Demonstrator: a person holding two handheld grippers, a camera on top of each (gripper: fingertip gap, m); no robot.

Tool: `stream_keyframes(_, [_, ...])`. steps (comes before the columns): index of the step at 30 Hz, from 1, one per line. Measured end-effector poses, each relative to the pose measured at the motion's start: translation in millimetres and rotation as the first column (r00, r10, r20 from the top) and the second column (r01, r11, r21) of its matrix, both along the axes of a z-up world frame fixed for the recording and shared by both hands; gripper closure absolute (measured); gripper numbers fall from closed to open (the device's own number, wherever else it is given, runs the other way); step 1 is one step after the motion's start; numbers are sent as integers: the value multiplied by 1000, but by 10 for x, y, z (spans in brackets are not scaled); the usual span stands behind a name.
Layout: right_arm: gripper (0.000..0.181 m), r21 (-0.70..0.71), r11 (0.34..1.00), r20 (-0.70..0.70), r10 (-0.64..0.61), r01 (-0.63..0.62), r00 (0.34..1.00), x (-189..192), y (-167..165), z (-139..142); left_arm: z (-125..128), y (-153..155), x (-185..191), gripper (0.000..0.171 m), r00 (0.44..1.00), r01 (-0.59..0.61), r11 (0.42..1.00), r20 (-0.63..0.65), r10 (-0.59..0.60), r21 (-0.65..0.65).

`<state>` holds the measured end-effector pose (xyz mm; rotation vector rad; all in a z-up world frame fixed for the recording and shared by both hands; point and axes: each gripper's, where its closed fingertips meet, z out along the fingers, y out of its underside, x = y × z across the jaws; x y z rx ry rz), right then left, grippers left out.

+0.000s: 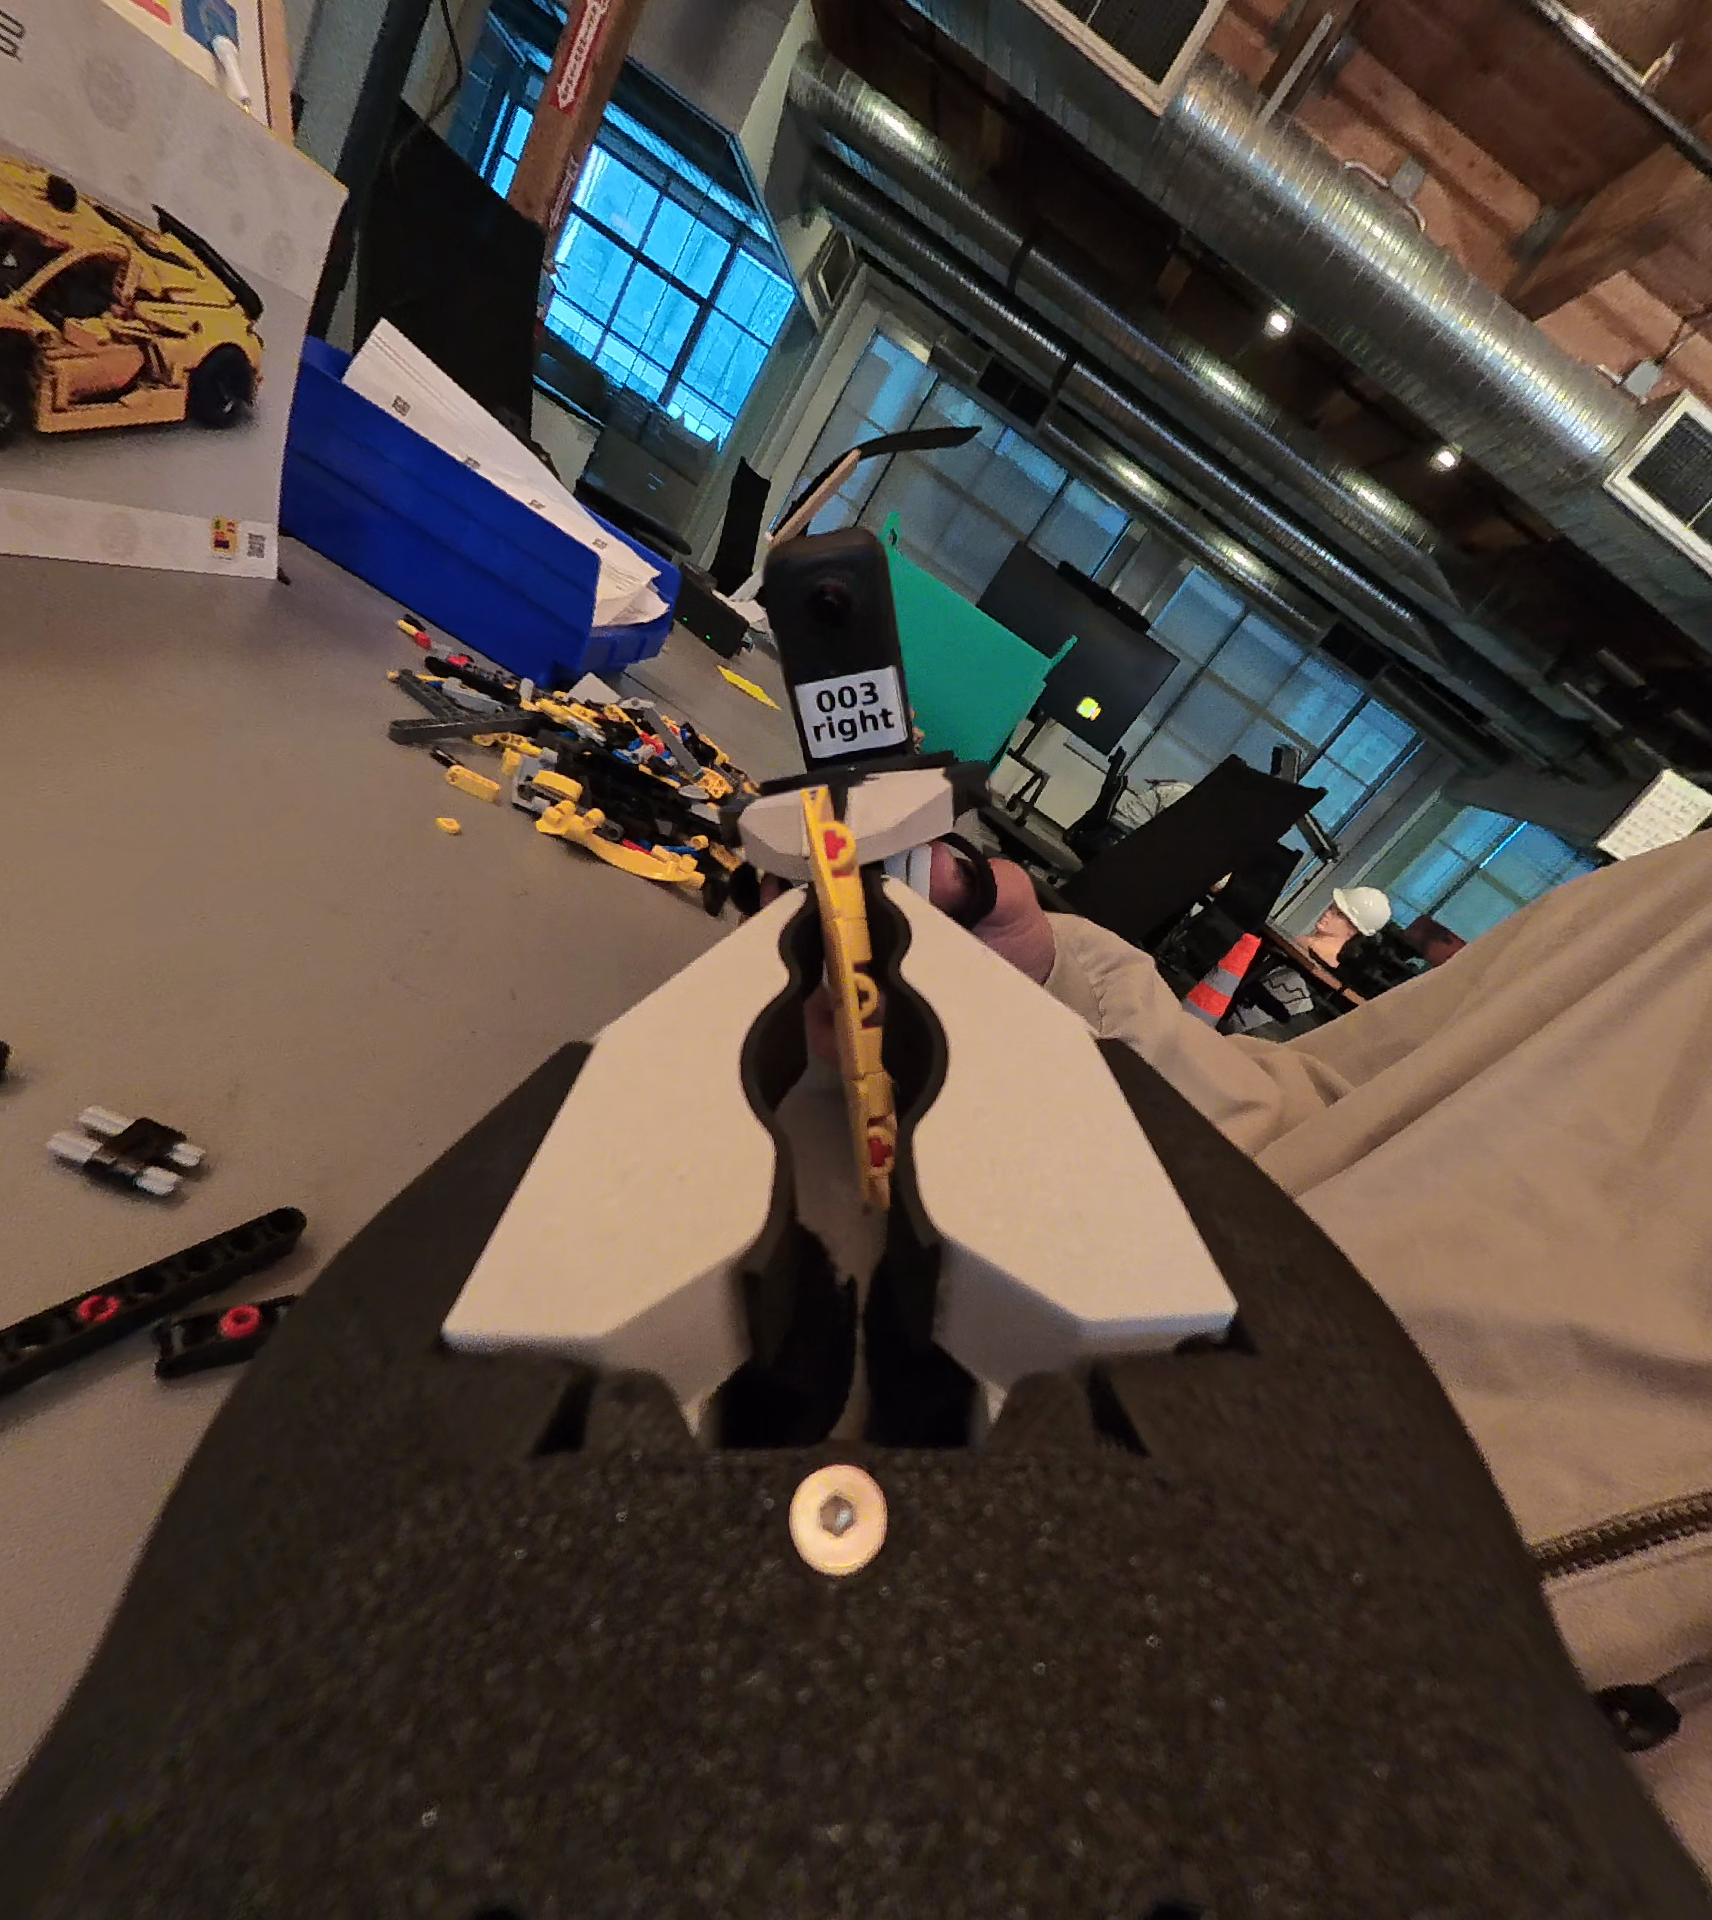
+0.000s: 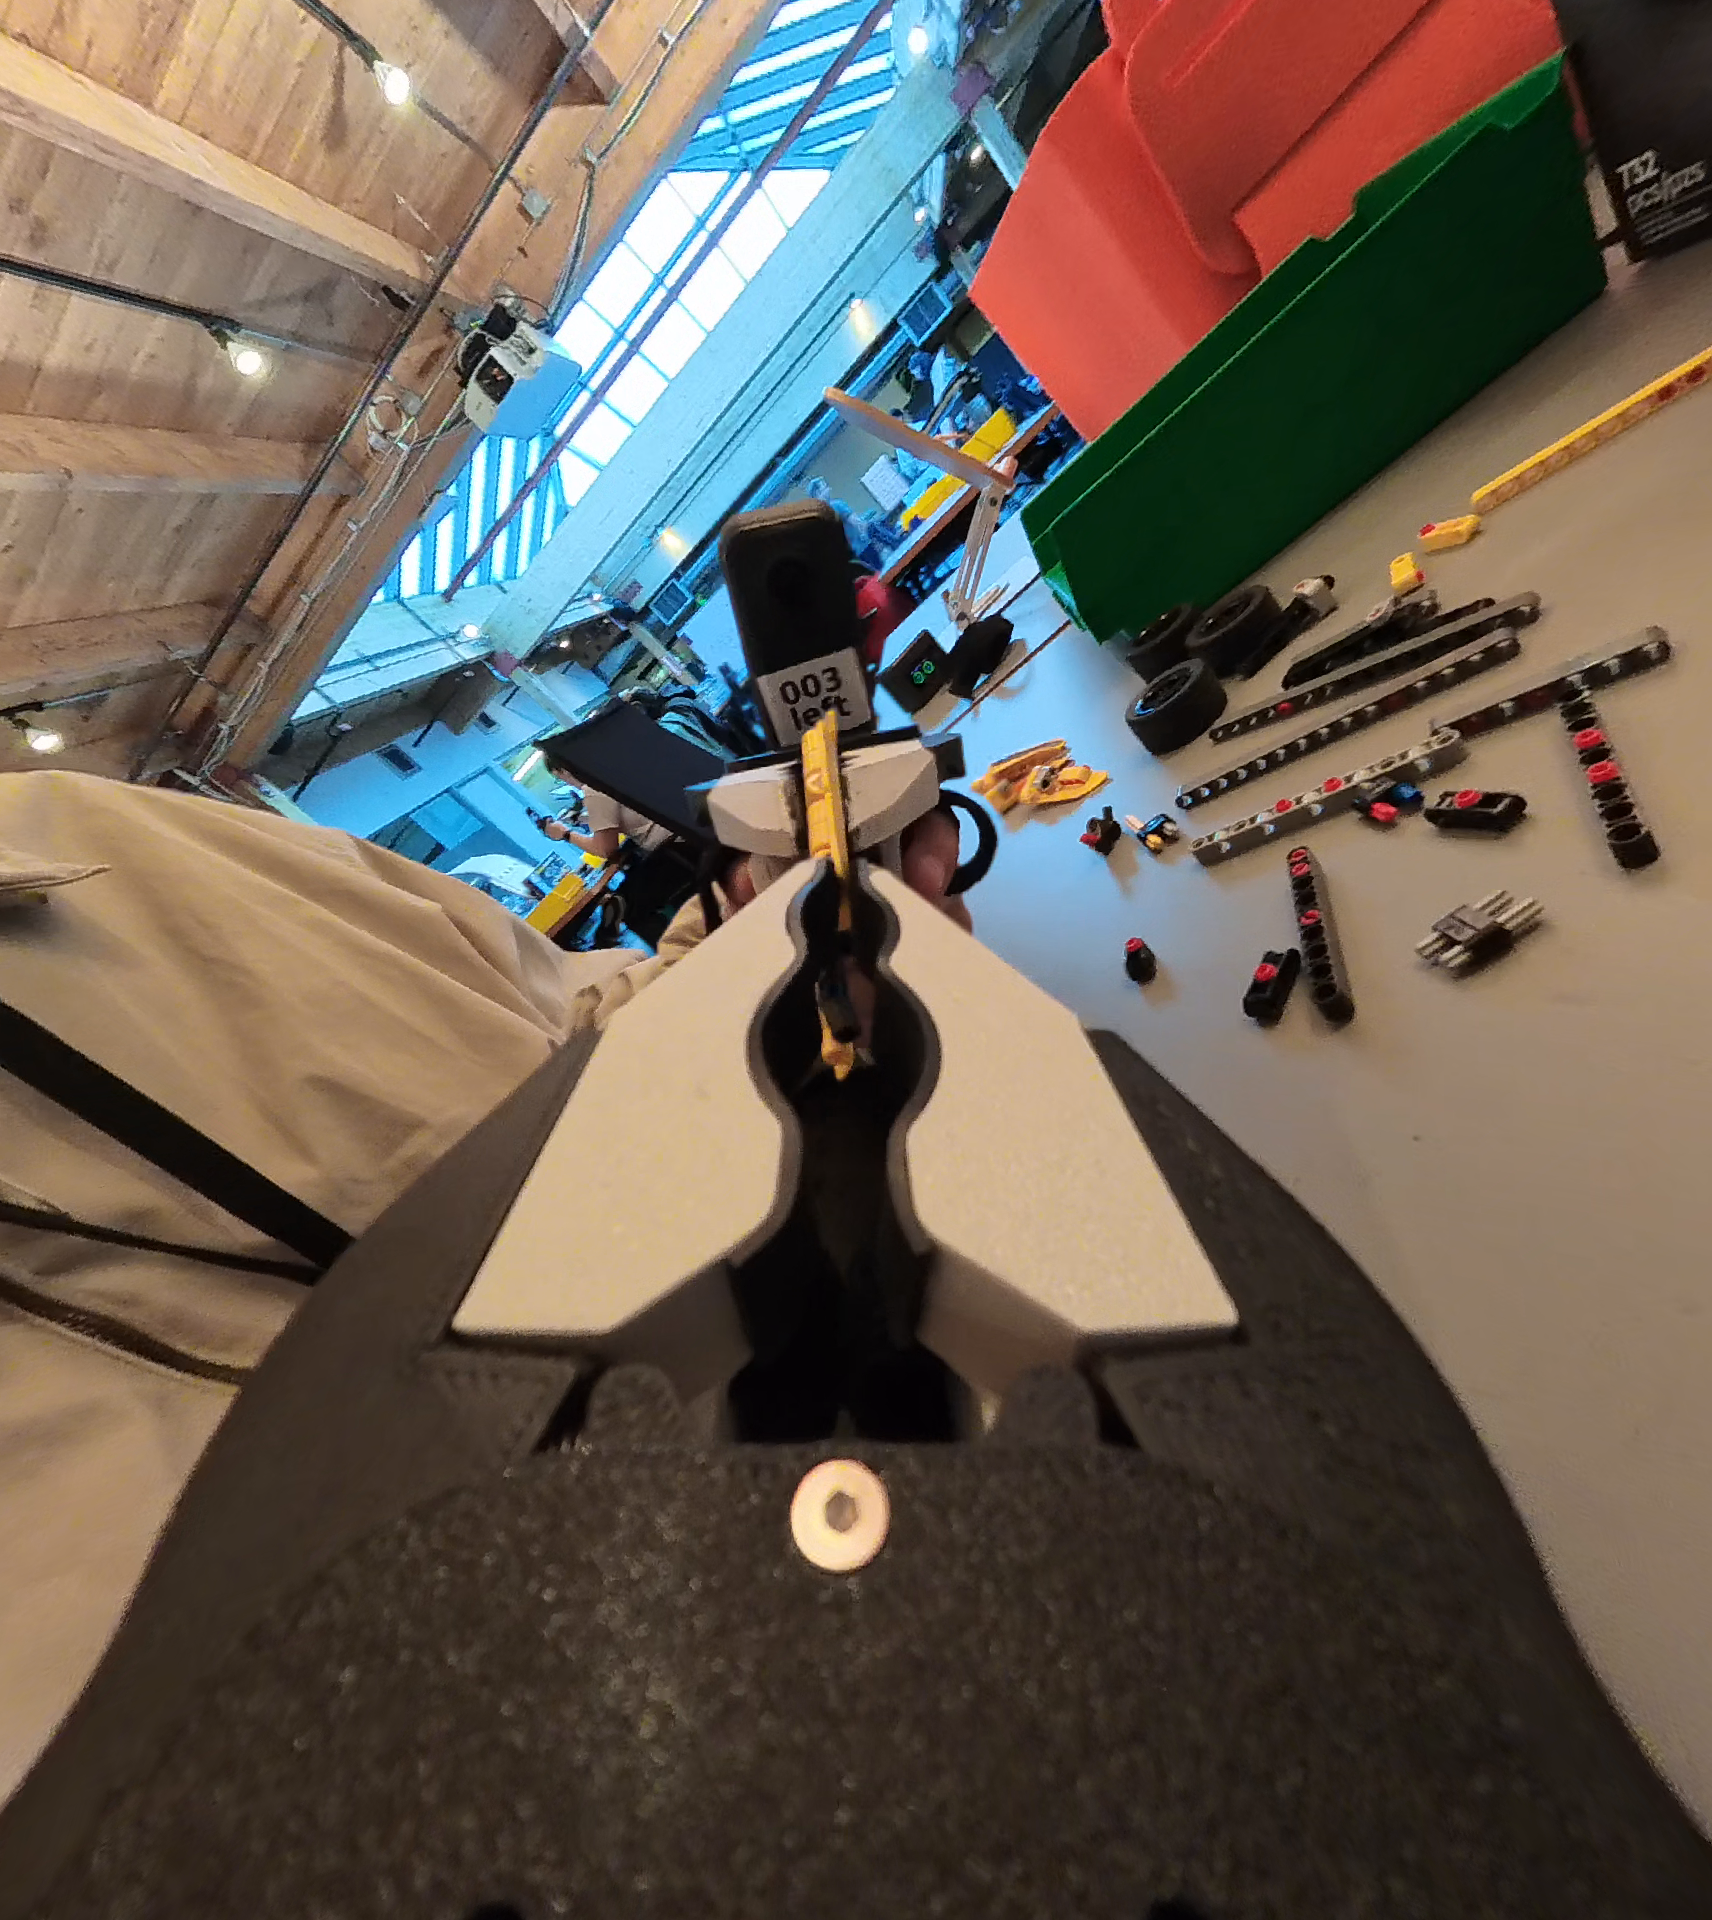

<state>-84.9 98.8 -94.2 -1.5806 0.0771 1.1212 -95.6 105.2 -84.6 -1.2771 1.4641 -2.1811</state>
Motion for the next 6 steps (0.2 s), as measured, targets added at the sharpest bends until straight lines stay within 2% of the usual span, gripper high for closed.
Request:
stream_keyframes(3, [180,-8,1000,44,1,-1,999,-10,-23,-22,1,5,-12,166,1000,-8,1000,3,8,10])
stream_keyframes(6, [181,-16,1000,32,-26,27,999,64,-32,-36,38,77,-21,164,1000,-28,999,11,29,-37])
